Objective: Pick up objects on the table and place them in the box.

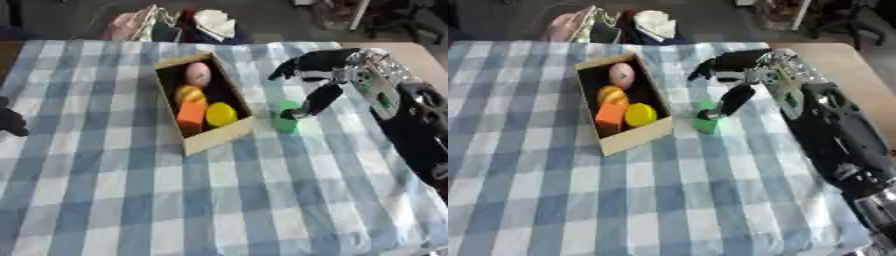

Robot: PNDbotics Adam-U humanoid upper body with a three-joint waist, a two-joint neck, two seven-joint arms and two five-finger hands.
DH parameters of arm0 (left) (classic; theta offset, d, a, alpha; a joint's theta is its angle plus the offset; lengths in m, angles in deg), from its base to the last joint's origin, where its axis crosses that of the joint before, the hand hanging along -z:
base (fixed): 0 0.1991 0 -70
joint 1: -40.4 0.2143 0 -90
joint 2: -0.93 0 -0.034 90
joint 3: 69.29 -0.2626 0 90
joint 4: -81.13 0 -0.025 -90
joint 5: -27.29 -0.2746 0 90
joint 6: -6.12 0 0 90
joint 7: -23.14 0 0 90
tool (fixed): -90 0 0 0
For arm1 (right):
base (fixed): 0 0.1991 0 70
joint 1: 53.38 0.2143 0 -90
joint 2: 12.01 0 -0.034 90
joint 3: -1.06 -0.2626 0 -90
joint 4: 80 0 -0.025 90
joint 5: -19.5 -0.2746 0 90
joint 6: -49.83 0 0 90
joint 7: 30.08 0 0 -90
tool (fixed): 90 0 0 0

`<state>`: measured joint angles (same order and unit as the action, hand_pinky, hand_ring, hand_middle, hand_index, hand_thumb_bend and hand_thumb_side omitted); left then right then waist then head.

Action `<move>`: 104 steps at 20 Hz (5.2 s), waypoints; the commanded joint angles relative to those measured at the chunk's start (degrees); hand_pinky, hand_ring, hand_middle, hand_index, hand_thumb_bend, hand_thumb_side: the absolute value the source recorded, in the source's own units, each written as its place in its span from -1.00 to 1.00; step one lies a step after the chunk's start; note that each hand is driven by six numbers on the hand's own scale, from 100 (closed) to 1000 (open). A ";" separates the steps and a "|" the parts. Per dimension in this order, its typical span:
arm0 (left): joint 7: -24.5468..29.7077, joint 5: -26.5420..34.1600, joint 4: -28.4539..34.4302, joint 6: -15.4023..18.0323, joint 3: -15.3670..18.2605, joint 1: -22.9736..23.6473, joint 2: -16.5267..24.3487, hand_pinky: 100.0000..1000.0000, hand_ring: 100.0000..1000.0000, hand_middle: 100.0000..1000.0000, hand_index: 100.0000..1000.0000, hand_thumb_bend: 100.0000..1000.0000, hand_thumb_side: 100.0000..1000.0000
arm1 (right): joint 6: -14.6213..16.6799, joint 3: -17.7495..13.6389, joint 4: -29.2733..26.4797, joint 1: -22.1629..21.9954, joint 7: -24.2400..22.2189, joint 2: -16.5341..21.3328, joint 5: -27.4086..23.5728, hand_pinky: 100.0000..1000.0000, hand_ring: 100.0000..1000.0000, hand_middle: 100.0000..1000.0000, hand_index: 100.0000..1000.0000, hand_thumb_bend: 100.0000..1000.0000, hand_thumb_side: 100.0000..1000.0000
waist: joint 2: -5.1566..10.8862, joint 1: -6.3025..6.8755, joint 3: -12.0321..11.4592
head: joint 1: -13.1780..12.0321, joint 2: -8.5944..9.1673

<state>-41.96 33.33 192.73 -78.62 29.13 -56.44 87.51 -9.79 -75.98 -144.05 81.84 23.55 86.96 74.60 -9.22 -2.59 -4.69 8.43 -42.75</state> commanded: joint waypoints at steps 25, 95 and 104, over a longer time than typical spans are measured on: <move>0.29 -0.03 0.61 -0.09 0.64 -0.48 0.65 0.50 0.09 0.12 0.55 -1.00 0.12 | 2.50 -1.04 5.61 2.62 12.07 -1.82 9.26 0.29 0.16 0.11 0.48 -0.59 -0.49 | 1.49 -0.27 -0.27 | 0.31 0.88; -1.71 0.65 -2.62 0.84 1.45 -0.39 -1.74 0.49 0.09 0.10 0.53 -1.00 0.18 | -19.61 -10.35 -33.01 -26.69 23.80 -11.43 -67.74 0.28 0.07 0.23 0.71 -1.00 0.31 | 0.49 0.05 0.70 | -2.51 1.50; -1.77 1.67 -4.87 2.27 1.17 -0.20 -2.38 0.50 0.09 0.10 0.53 -1.00 0.21 | -20.34 -10.02 -33.35 -29.65 22.37 -13.17 -68.20 0.28 0.07 0.22 0.68 -1.00 0.38 | 0.13 0.14 0.78 | -2.87 1.06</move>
<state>-43.74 34.77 187.43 -76.77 30.11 -56.37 84.91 -30.15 -85.72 -175.99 51.73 46.16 73.41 6.51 -9.23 -2.59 -3.96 5.72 -41.75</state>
